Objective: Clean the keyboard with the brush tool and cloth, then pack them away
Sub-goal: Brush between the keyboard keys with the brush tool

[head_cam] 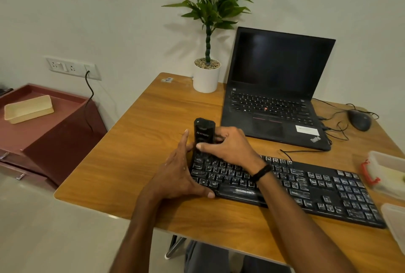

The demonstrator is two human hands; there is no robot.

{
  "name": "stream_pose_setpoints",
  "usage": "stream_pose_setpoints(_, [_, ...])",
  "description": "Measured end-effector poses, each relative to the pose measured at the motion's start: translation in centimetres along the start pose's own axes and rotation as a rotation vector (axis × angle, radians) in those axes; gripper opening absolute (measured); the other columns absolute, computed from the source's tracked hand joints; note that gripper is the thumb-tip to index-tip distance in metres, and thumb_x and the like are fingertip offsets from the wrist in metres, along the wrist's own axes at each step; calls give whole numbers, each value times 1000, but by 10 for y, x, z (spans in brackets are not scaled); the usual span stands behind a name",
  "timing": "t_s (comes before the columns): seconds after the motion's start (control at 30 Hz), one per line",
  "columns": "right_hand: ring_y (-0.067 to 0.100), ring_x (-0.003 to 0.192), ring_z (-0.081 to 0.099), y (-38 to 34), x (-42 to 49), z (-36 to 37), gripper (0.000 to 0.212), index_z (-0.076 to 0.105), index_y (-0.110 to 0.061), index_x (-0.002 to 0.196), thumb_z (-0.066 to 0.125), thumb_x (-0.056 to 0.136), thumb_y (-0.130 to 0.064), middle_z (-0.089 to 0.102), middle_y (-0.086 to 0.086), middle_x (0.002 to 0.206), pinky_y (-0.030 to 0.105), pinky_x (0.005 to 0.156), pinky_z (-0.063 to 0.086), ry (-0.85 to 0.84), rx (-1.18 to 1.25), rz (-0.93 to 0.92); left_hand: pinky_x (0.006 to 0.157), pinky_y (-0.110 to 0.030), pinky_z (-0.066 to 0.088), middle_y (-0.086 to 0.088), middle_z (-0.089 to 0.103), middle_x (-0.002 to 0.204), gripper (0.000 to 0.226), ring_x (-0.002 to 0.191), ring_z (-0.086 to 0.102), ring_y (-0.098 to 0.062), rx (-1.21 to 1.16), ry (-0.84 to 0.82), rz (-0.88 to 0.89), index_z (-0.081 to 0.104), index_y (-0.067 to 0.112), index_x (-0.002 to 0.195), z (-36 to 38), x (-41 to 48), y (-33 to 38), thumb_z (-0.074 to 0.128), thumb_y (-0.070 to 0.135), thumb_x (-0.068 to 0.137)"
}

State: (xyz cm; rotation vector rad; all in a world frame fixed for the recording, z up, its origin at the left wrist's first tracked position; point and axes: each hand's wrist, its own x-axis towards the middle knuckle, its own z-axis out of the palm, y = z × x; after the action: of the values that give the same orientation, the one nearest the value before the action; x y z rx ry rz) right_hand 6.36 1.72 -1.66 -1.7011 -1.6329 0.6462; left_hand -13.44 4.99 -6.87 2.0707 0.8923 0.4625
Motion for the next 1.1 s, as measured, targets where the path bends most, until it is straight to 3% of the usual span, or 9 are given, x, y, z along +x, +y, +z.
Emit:
stream_pose_setpoints(0.07, [-10,88,66,0,-5,5,31,72,-33,104,83,76,-40,73,-17,97,12,75,54,-134,53,1,122,-49,30,12,30,165,165,151,29,-10,-12,6,6,-15,37,160,1,1,-1,94,73,40])
stream_pose_setpoints(0.2, [-7,86,66,-2,-4,3,31,73,-29,104,80,77,-44,75,-13,97,17,76,56,63,-31,-16,125,-48,22,13,24,167,168,153,22,-11,11,-8,-6,-29,45,153,1,0,-2,89,79,38])
stream_pose_setpoints(0.37, [5,90,72,10,-8,-6,44,74,-27,108,83,71,-49,77,-8,97,39,83,60,-129,30,34,125,-48,21,13,27,166,168,153,23,-11,2,-5,-1,-30,46,153,2,0,-1,90,78,38])
stream_pose_setpoints(0.53, [5,88,72,-2,-4,15,38,73,-26,109,82,75,-41,76,-6,97,38,79,60,-118,33,-30,115,-49,42,14,43,149,148,139,42,-9,-26,8,24,9,36,156,0,1,1,90,78,40])
stream_pose_setpoints(0.7, [-8,82,67,3,-1,-20,39,74,-31,108,83,73,-46,75,-14,94,19,74,57,-132,-86,49,124,-45,22,17,28,165,168,152,23,-10,-2,5,4,-28,43,154,1,0,1,92,74,40])
stream_pose_setpoints(0.77, [-11,82,66,6,-5,-14,41,73,-30,111,83,74,-44,74,-16,95,12,73,53,-131,-51,37,124,-48,25,16,32,163,167,151,27,-11,4,0,0,-23,40,157,3,1,0,91,76,39])
stream_pose_setpoints(0.87, [-9,87,66,-1,-4,11,42,70,-28,116,81,78,-40,73,-15,100,13,75,54,-142,-7,-26,114,-49,42,16,44,148,150,139,42,-8,-26,10,17,8,35,157,3,2,0,90,78,39])
stream_pose_setpoints(1.03, [-15,84,64,4,-5,-18,42,71,-30,115,83,75,-41,72,-20,96,6,70,49,-126,-47,22,124,-49,23,17,30,164,170,152,24,-12,13,4,-6,-27,43,155,4,1,-3,90,78,37])
stream_pose_setpoints(1.1, [-14,83,63,6,-10,-7,42,71,-30,115,81,76,-42,70,-21,95,8,70,49,-97,-37,-1,123,-48,27,16,34,161,167,150,29,-11,21,0,-19,-18,39,158,5,2,-3,91,78,37])
